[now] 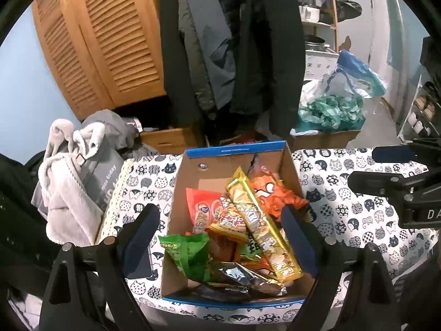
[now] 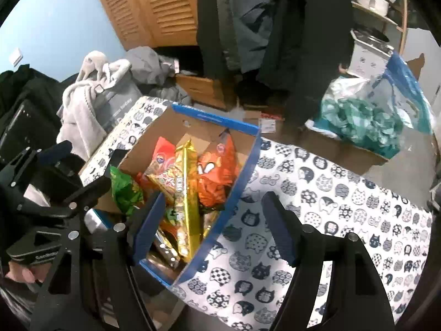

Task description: Organize snacks

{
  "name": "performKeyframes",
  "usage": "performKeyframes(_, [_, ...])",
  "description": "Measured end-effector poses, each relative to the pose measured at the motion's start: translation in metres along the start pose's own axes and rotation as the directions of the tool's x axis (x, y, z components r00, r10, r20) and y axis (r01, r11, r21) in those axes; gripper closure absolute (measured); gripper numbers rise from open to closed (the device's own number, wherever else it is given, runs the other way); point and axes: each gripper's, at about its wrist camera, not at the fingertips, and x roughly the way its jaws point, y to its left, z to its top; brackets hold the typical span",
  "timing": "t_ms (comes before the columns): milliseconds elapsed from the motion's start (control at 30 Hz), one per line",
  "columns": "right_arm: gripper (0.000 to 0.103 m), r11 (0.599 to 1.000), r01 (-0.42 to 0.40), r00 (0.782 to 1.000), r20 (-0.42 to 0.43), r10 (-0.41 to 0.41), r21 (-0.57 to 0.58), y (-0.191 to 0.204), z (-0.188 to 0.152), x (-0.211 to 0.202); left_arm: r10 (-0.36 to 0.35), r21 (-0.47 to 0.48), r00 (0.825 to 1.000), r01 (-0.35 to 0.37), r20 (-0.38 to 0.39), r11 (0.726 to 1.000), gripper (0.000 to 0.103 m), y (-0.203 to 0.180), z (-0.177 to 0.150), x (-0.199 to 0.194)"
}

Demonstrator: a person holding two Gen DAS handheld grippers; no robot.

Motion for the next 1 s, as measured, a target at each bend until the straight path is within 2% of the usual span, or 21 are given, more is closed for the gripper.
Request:
performKeyframes(233, [0.029,1.0,0.015,0.999,0.029,-0.015,-0.001,-0.011,-0.01,-0.02,-0.015,-0.017,1.0,0.015,0.011,1.0,0.012,-0.004,0.005,-0.009])
performKeyframes(433, [0.028,0.999,0.051,0.997,0.065,-0.049,-0.016,-0.016,-0.017,-0.035,-0.006,-0.01,1.0,0.006,0.02,1.0,0.012,-0.008,0.006,-0.013])
performKeyframes(700, [0.027,0.999,0.051,0.995,0.087,-0.051,-0.003,-0.023,-0.022,-0.043,-0.011,0.015,1.0,0.01,0.024,1.0,0.011,-0.017,0.008,-0.016])
performKeyframes(1000, [0.027,0.999,0.049,0.996,0.071,-0.05,0.011,-0.029,-0.024,-0.04,-0.005,0.024,1.0,0.004,0.023,1.0,0.011,-0.018,0.007,-0.013])
